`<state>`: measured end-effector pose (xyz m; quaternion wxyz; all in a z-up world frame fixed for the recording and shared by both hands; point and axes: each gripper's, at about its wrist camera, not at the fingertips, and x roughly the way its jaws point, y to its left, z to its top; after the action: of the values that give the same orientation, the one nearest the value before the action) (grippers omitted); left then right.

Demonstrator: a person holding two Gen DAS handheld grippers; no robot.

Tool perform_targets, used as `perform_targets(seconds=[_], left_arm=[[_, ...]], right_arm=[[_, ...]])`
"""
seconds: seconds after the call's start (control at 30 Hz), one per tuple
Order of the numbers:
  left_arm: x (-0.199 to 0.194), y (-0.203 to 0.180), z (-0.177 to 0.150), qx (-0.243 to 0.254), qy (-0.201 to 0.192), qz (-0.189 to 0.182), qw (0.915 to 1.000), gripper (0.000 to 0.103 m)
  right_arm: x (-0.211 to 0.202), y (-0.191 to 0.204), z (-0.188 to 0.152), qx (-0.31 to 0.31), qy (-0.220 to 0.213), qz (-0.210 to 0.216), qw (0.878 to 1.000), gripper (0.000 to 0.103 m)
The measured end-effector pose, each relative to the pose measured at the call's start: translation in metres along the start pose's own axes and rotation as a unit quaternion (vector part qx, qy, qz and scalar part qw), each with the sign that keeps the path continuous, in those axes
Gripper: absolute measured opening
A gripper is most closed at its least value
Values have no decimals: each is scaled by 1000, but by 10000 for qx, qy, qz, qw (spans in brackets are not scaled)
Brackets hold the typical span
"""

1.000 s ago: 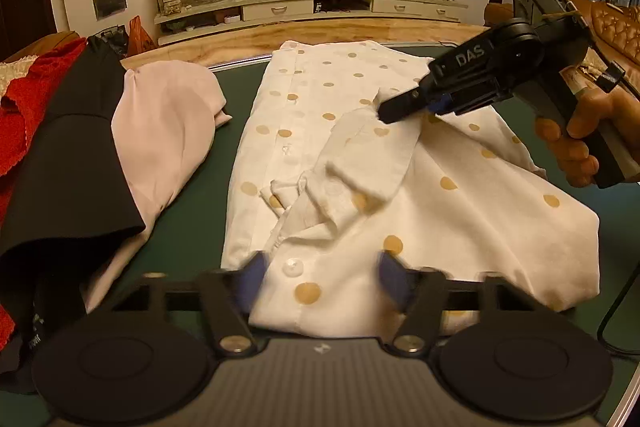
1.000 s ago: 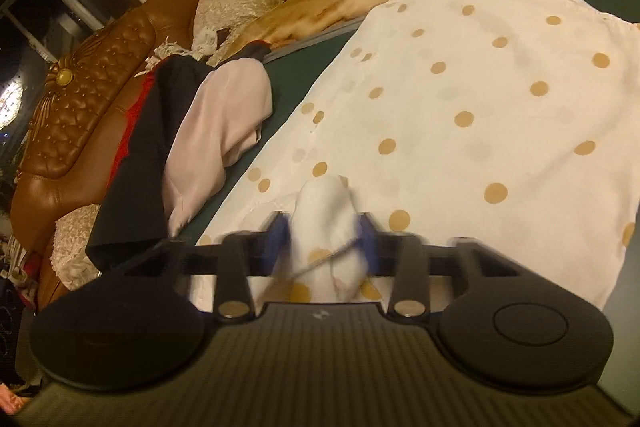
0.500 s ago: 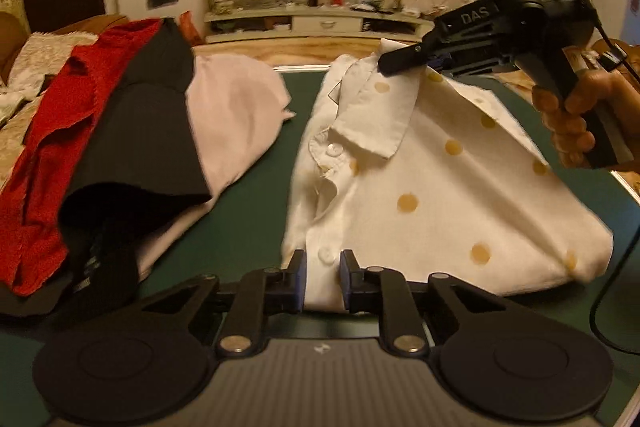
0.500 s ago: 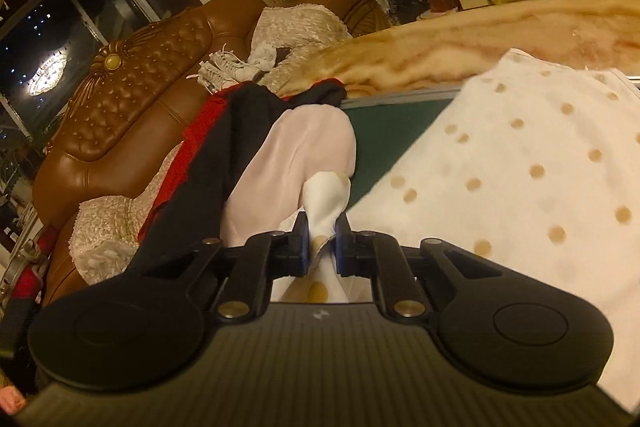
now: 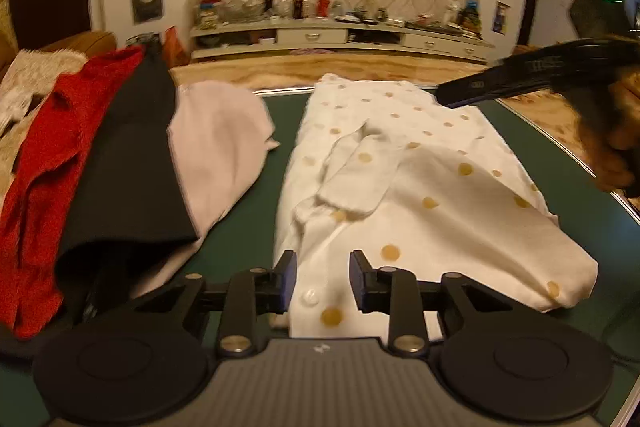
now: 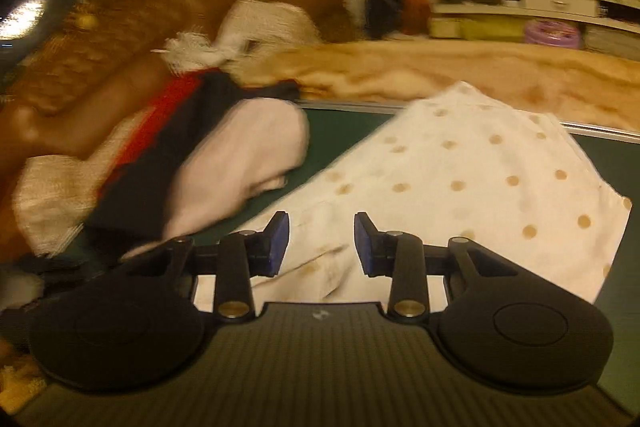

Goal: Fold clothes

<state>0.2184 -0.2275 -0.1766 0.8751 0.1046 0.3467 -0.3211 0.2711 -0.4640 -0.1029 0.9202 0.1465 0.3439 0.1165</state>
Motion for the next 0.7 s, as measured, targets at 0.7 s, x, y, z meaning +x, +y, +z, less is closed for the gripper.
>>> perform_targets(seconds=[0.7], left_arm=[[22, -18, 2, 696, 292, -121, 9971, 47]], right_arm=[[-78, 13, -107, 430, 401, -305, 9978, 42]])
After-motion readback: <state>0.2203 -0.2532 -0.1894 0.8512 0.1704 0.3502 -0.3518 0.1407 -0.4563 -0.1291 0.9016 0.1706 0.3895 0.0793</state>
